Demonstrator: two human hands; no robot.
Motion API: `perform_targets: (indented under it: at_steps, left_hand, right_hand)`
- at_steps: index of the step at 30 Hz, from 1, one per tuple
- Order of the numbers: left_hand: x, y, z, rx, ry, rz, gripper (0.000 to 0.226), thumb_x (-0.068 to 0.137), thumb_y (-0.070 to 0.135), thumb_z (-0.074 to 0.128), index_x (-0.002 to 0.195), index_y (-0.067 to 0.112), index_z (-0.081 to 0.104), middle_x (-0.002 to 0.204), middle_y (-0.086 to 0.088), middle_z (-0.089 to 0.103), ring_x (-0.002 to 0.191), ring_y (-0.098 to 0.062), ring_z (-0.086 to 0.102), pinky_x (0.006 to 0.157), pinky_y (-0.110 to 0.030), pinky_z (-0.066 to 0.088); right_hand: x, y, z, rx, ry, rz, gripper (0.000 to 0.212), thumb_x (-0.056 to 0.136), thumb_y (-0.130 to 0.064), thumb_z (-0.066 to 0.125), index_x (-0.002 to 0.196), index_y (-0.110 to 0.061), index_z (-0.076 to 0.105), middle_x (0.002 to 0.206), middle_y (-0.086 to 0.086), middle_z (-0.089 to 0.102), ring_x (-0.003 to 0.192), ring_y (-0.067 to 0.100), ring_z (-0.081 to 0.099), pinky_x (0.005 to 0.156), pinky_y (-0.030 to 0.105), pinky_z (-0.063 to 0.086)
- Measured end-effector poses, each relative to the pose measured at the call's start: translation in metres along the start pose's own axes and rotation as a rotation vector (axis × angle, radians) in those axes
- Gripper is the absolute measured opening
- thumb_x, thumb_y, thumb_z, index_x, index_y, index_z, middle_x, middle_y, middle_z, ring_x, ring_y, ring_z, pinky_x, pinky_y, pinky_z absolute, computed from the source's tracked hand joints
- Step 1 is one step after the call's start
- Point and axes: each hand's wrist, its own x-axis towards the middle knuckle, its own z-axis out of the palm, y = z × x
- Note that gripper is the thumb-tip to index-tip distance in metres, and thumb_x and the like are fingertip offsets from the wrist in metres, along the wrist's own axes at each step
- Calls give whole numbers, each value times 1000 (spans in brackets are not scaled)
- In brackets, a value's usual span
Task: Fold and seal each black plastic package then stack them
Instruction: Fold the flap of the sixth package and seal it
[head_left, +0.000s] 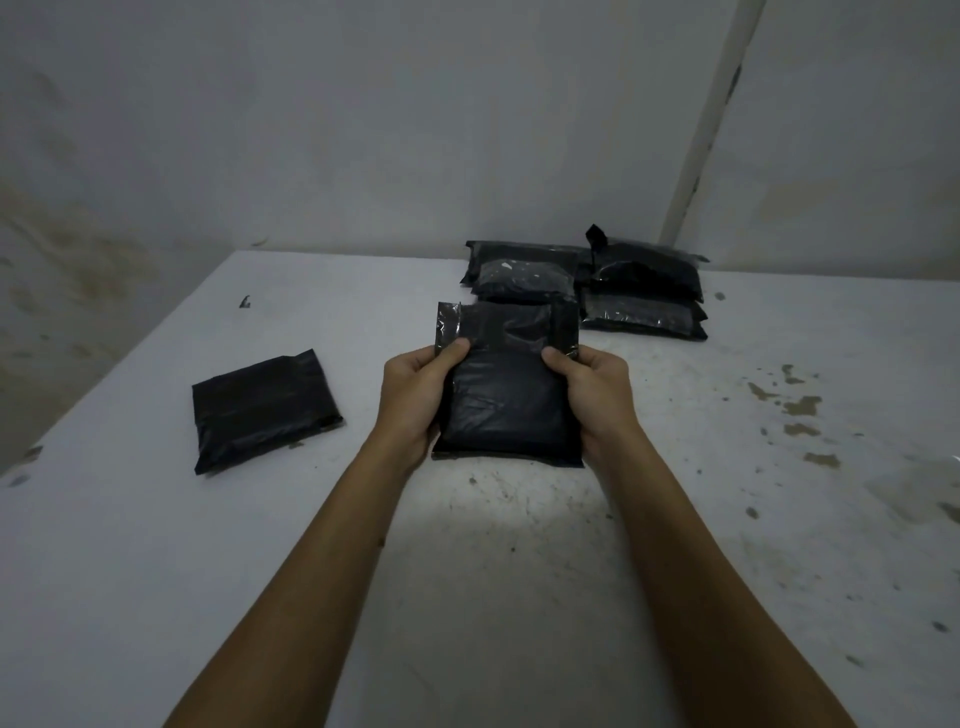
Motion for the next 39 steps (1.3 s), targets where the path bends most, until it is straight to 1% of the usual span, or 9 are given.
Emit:
perform_targets:
  at_steps: [4, 9, 14, 19, 22, 27, 30, 34, 39]
  left_hand:
    - [-1, -2, 1, 88, 67, 44, 18, 94, 25, 75, 90, 9, 80, 90, -8, 80, 86, -21, 76, 76, -30, 62]
    - [-3, -3, 2, 88, 100, 46, 22, 97, 29, 71, 90, 10, 80, 92, -7, 80, 87, -21, 76, 78, -32, 63]
    - [0, -5, 0, 119, 194, 127, 25, 100, 30, 67, 88, 10, 79, 94, -13, 77, 96, -29, 73, 86, -42, 61]
    - [4, -2, -5, 165, 204, 180, 26, 101, 30, 66, 85, 12, 77, 85, -4, 76, 80, -14, 69, 74, -31, 58]
    - [2, 1, -8, 143, 194, 169, 23, 101, 28, 67, 87, 13, 78, 85, -1, 77, 78, -9, 71, 74, -26, 59]
    - [-1, 8, -10, 34, 172, 100, 20, 99, 25, 69, 87, 12, 79, 81, 1, 78, 75, -9, 72, 72, -25, 59]
    - [-2, 9, -11, 45, 146, 98, 18, 98, 25, 70, 89, 14, 80, 85, 1, 79, 79, -11, 73, 76, -26, 61]
    - [-3, 12, -13, 11, 142, 79, 13, 96, 20, 72, 87, 13, 79, 76, 5, 78, 69, -4, 72, 64, -19, 56]
    - [-2, 5, -11, 67, 173, 158, 19, 96, 24, 71, 80, 16, 79, 78, 2, 76, 75, -8, 70, 72, -25, 56]
  right_hand:
    - [-2, -1, 2, -47, 14, -6, 14, 95, -15, 71, 88, -6, 78, 88, 10, 79, 86, 27, 77, 82, 44, 64]
    - [-3, 0, 5, -78, 49, -58, 14, 96, -14, 70, 99, -2, 78, 92, 10, 79, 88, 25, 77, 76, 33, 64]
    - [-7, -2, 4, 20, -39, -12, 14, 94, -12, 72, 97, 1, 78, 94, 15, 79, 91, 31, 77, 83, 44, 64]
    - [-7, -3, -5, 111, -124, -15, 14, 93, -6, 71, 99, 6, 76, 101, 21, 77, 101, 34, 74, 95, 43, 59]
    - [-9, -2, -6, 95, -84, -52, 8, 91, -3, 73, 86, 2, 77, 95, 19, 77, 93, 31, 75, 90, 39, 61]
    - [-10, -5, -4, 83, -81, -50, 22, 90, -2, 71, 70, -9, 73, 83, 11, 75, 82, 22, 72, 78, 33, 58]
    - [-11, -7, -4, 77, -66, -67, 18, 93, -4, 65, 79, -7, 75, 84, 8, 76, 78, 14, 71, 72, 29, 54]
    - [-13, -7, -2, 105, -34, -81, 18, 96, -6, 62, 87, -5, 78, 88, 8, 78, 80, 14, 72, 72, 28, 54]
    - [-10, 1, 1, 50, 53, -141, 23, 96, -13, 64, 82, -11, 82, 91, 9, 78, 95, 27, 73, 90, 43, 60]
